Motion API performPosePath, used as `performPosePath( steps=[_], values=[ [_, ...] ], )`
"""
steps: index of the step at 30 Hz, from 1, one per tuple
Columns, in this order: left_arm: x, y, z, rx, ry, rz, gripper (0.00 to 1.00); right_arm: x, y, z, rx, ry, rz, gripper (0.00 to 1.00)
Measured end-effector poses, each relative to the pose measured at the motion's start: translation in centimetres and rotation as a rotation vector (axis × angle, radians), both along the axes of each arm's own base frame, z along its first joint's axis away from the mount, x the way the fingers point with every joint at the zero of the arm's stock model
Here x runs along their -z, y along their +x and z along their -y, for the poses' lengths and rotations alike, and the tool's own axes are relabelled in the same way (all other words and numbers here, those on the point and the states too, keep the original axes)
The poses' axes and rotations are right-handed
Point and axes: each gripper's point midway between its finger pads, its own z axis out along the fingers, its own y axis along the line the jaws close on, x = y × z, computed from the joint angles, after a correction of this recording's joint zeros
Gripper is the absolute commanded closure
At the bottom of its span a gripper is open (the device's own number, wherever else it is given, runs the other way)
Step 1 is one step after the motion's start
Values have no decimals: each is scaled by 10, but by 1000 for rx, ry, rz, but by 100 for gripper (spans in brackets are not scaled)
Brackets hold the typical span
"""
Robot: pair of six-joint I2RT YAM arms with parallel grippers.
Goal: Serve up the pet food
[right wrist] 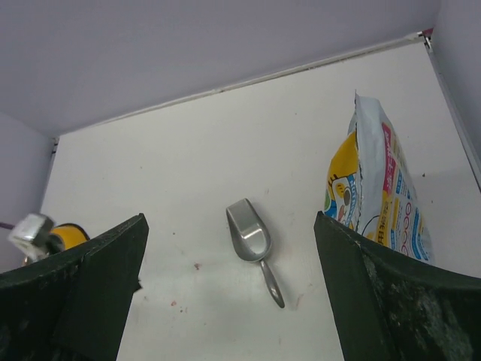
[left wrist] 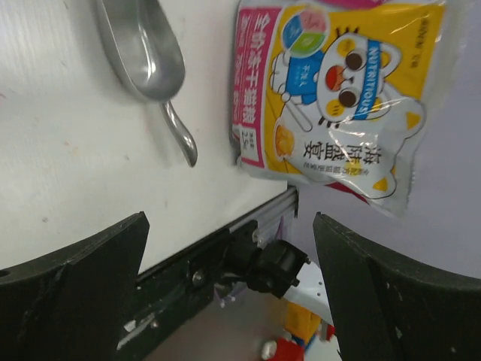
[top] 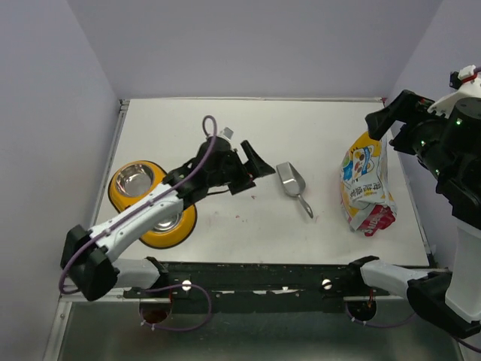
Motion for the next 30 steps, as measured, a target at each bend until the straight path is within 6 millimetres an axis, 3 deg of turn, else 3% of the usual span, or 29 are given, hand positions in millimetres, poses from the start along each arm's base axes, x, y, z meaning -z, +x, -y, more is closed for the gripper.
performPosePath(
  steps=[3, 6, 9, 17, 20, 24, 28, 30],
  values=[
    [51, -13, 51, 92, 5, -164, 2, -6, -7, 2, -3, 9, 25, 0],
    [75, -24, 89, 148, -17, -258, 1, -12, -12, 3, -4, 15, 44, 0],
    [99, -32, 114, 161, -30, -340, 2, -13, -15, 4, -3, 16, 49, 0],
    [143, -44, 157, 103, -97, -412, 4, -9, -17, 5, -4, 11, 32, 0],
    [181, -45, 168, 65, -84, -452, 4, -11, -17, 4, -5, 11, 32, 0],
    [220, -37, 167, 5, -30, -474, 9, -15, -17, 5, -5, 10, 32, 0],
    [218, -21, 182, -2, -53, -441, 15, -13, -18, 5, -6, 1, 16, 0],
    [214, -11, 196, 8, -79, -417, 26, -13, -17, 5, -6, -2, 14, 0]
  ],
)
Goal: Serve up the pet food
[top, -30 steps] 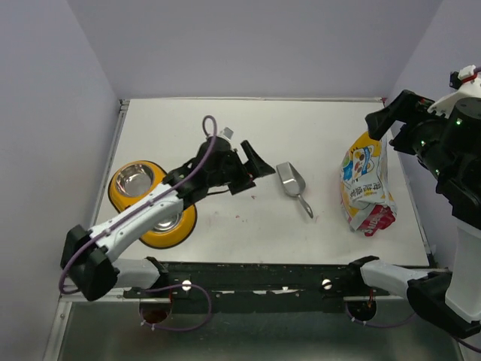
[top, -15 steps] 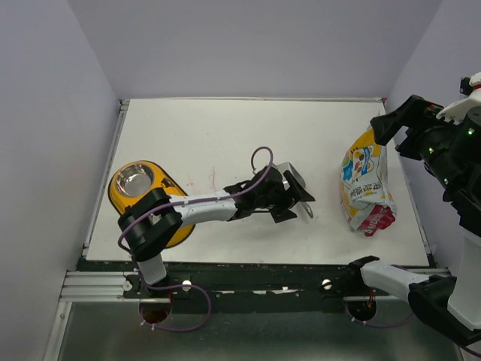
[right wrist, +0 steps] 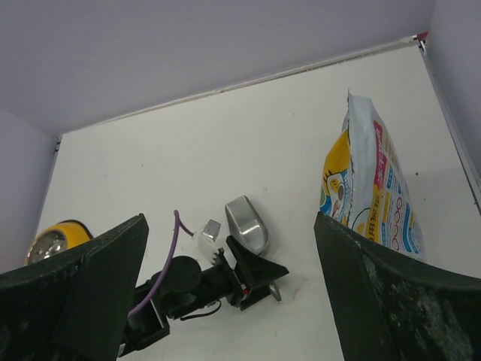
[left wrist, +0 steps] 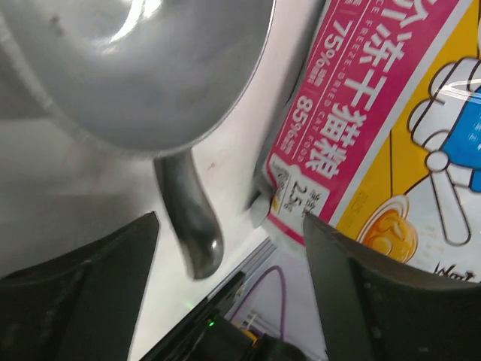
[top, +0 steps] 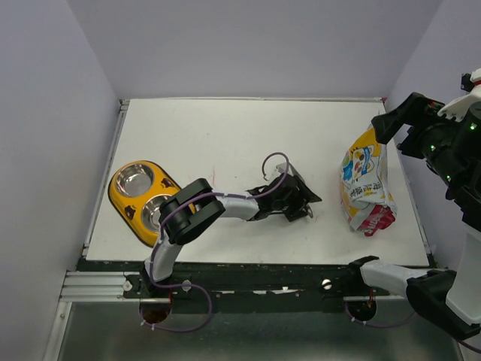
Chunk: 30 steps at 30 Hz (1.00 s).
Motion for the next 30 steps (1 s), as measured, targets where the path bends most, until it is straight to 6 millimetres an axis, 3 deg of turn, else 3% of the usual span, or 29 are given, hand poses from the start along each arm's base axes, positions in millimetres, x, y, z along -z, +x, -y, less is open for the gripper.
performPosePath(
  steps=[5, 9, 14, 19, 24, 30],
  values=[
    [9, 9, 11, -1, -12, 4, 45, 3, 2, -1, 0, -5, -14, 0],
    [20, 10, 0, -5, 2, -16, 71, 5, 3, -1, 0, -6, -21, 0],
    [26, 25, -20, 19, 10, -27, 88, 13, 6, -4, -6, -7, -44, 0],
    [24, 44, -62, 41, 62, -14, 97, 28, 13, -9, -18, -4, -84, 0],
    [15, 60, -115, 109, 137, -11, 97, 43, 23, -14, -27, -10, -130, 0],
    [24, 84, -189, 202, 269, -52, 94, 66, 33, -18, -30, -30, -192, 0]
  ],
)
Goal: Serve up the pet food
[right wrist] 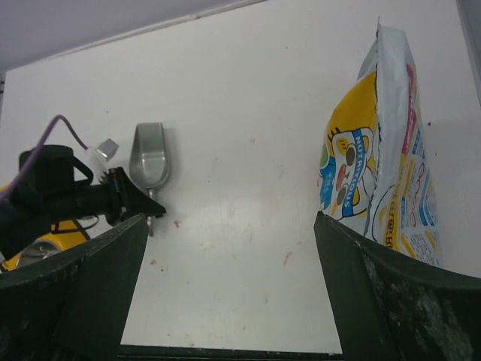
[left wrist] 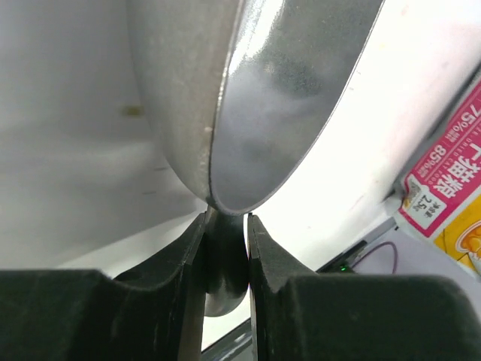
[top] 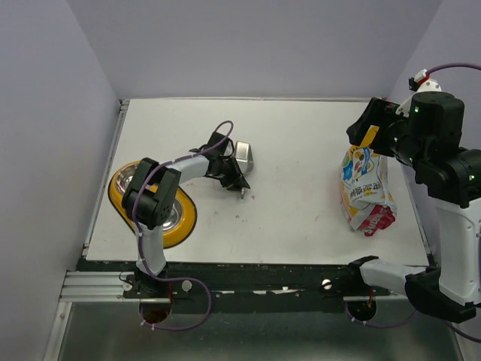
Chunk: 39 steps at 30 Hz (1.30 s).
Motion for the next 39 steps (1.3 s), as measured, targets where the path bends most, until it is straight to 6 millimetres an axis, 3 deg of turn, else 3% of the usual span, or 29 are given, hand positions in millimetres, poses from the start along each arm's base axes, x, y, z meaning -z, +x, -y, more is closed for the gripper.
performPosePath(
  steps=[4, 8, 10, 17, 21, 24, 28, 31, 34, 36, 39],
  values=[
    [-1, 16, -56, 23, 34, -18, 89, 12, 5, -2, -1, -12, -37, 0],
    [-6, 37, -97, 23, 44, -45, 86, 15, 8, -3, -4, -15, -47, 0],
    [-7, 48, -106, 29, 32, -37, 86, 16, 9, -3, -4, -15, -50, 0],
    [0, 38, -106, 86, -18, -90, 80, 23, 15, 7, 67, -45, -78, 0],
    [0, 36, -105, 94, -25, -96, 65, 46, 31, 24, 201, -110, -161, 0],
    [0, 35, -105, 96, -24, -97, 53, 75, 48, 28, 255, -167, -249, 0],
    [1, 31, -107, 87, -22, -112, 44, 110, 59, 38, 306, -219, -364, 0],
    [-5, 29, -108, 89, -21, -107, 40, 115, 63, 62, 381, -214, -387, 0],
    [-14, 26, -109, 93, -17, -95, 25, 113, 62, 82, 440, -212, -390, 0],
    [-21, 21, -110, 91, -17, -82, 19, 111, 63, 89, 463, -229, -386, 2],
    [-36, 7, -113, 77, -20, -60, 19, 110, 62, 95, 481, -266, -386, 6]
  ],
)
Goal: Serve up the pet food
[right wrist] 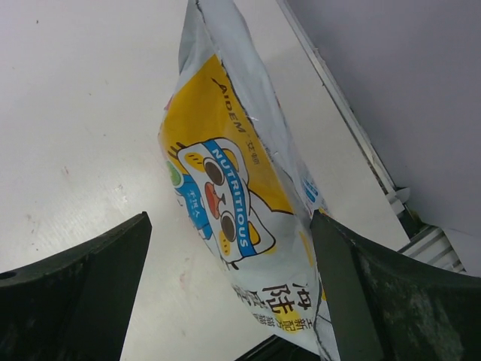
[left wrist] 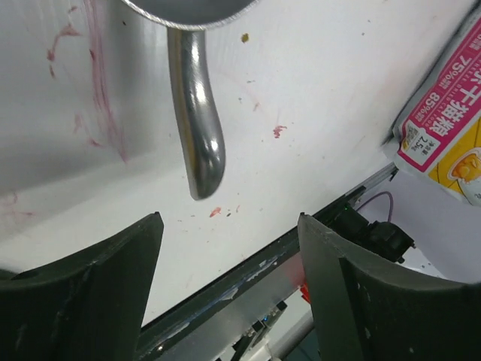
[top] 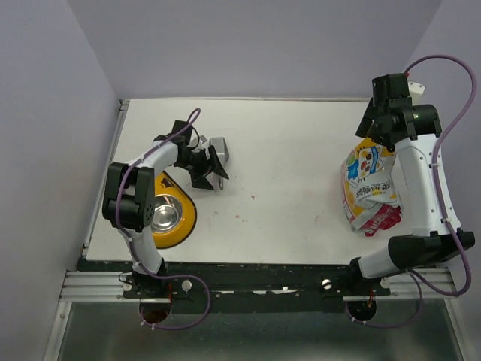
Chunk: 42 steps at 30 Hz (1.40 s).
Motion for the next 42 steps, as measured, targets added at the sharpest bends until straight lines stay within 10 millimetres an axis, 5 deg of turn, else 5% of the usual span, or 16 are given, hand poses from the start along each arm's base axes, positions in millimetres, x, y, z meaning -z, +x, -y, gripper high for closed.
performPosePath(
  steps=[9, 12, 17, 24, 26, 30, 33, 42],
  values=[
    [-37, -2, -1, -12, -12, 89, 19, -23, 1, 4, -13, -29, 46, 7],
    [-51, -5, 0, -8, -18, 121, 18, -8, 1, 2, -9, -17, 7, 14],
    [-79, -19, 6, 31, -28, 184, 2, 35, -3, 4, 1, -36, -140, 28],
    [-110, -45, 20, 108, -7, 256, 2, 63, -13, 22, 44, -153, -257, 90],
    [-121, -53, 22, 118, -2, 293, 3, 67, -14, 24, 39, -175, -270, 99],
    [-141, -69, 22, 122, 5, 365, 4, 69, -12, 20, -6, -201, -281, 99],
    [-140, -83, 18, 106, 15, 367, 4, 70, -8, -10, -125, -209, -289, 99],
    [-157, -112, 1, -3, 35, 392, 11, 90, -6, -186, -666, 3, -262, 99]
  ],
)
